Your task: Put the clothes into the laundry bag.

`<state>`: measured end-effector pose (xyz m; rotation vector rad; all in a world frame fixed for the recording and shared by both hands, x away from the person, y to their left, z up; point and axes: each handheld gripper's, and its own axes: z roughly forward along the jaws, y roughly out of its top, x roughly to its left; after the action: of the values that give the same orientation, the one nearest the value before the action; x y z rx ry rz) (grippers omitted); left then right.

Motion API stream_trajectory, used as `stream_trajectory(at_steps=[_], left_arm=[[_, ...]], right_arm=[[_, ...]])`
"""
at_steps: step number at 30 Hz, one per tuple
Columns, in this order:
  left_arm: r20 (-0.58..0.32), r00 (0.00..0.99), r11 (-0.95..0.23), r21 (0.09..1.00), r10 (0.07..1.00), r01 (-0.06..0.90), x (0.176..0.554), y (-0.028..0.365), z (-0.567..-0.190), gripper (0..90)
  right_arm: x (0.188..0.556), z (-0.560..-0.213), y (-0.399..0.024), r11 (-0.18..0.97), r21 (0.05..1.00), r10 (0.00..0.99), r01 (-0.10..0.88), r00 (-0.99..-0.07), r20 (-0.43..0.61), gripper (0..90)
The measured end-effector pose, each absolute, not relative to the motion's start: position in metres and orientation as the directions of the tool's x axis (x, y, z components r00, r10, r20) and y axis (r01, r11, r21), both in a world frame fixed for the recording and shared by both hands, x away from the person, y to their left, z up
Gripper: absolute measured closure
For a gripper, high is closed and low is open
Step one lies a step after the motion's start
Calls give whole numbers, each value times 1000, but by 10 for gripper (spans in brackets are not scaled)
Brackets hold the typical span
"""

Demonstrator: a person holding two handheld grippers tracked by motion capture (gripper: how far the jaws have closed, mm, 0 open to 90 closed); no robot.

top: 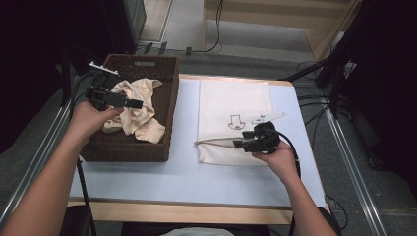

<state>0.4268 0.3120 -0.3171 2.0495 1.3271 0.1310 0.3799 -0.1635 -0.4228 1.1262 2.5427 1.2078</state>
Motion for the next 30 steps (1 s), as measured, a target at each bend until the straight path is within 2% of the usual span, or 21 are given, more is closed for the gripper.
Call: stream_trajectory(at_steps=[5,8,16,21,30], left_arm=[[-247,407,-209,567,879,797,439,316,-326,70],[-206,378,-204,568,903,798,444,317,-330,0],[-229,305,-145,531,924,835,463,329,-349,0],[-181,276,-151,507,944,849,472,328,-360,0],[-212,181,-54,496,960,867,486,331,-379,0]], right_arm=[[380,-423,-164,411,705,665,578,-719,202,428],[380,-423,-164,412,705,665,578,-719,202,428],[379,-423,-164,416,705,662,575,-723,199,428],[379,-423,-164,412,704,666,579,-719,202,428],[379,-423,-164,418,703,661,575,-724,199,427]])
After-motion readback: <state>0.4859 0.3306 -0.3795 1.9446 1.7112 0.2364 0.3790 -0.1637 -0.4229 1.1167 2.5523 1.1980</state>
